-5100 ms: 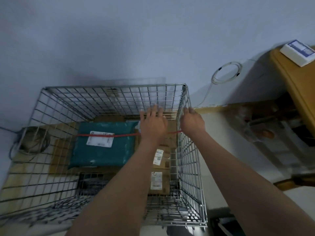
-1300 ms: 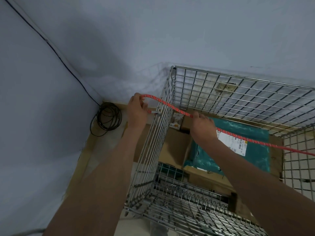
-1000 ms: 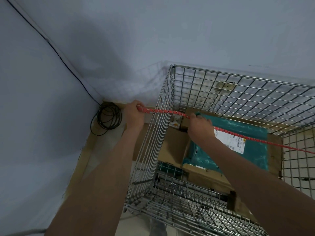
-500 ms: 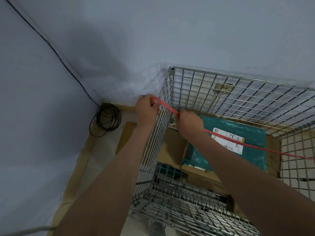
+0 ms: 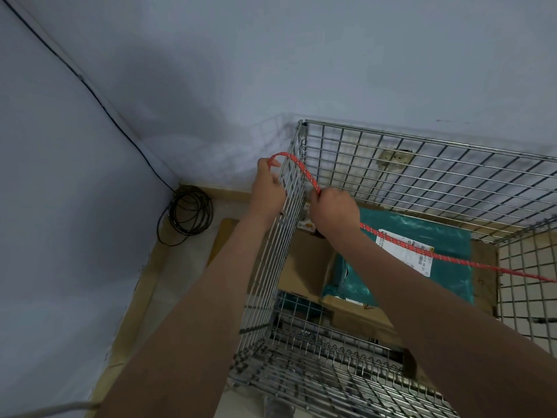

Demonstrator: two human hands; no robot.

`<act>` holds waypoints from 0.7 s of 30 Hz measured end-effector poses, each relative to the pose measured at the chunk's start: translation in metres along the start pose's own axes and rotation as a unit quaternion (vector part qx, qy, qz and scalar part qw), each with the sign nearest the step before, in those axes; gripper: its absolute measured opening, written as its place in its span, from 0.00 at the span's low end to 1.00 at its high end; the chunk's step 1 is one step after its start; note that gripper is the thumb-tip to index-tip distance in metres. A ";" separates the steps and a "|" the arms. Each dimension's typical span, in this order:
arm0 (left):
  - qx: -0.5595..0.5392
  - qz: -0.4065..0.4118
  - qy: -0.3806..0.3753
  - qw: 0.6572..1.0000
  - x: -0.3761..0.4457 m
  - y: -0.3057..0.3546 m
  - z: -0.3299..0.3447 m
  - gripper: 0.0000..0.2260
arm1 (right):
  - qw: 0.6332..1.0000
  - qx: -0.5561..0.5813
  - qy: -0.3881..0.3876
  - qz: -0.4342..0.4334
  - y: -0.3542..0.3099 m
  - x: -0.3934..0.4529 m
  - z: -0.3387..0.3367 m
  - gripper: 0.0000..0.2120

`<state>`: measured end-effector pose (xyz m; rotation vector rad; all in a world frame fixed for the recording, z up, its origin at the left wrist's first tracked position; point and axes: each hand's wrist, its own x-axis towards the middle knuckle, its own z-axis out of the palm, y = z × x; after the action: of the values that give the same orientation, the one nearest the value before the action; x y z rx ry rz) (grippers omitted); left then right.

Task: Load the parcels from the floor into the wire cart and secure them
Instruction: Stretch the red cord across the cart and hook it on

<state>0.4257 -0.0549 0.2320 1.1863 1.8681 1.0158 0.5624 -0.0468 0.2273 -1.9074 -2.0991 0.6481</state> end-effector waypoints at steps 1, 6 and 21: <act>0.022 -0.007 0.003 1.000 0.004 -0.003 -0.006 0.17 | 1.000 -0.001 0.000 -0.001 -0.001 0.001 0.000 0.20; 0.069 -0.018 0.125 0.990 0.032 -0.036 -0.049 0.14 | 1.000 -0.015 0.011 -0.018 -0.003 0.005 0.004 0.17; 0.214 -0.079 -0.119 0.966 0.018 -0.090 -0.055 0.01 | 0.998 -0.047 -0.050 0.006 0.016 0.013 0.017 0.09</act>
<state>0.3370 -0.0764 0.1749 1.3071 2.0026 0.3672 0.5677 -0.0362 0.2035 -1.9761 -2.2182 0.6711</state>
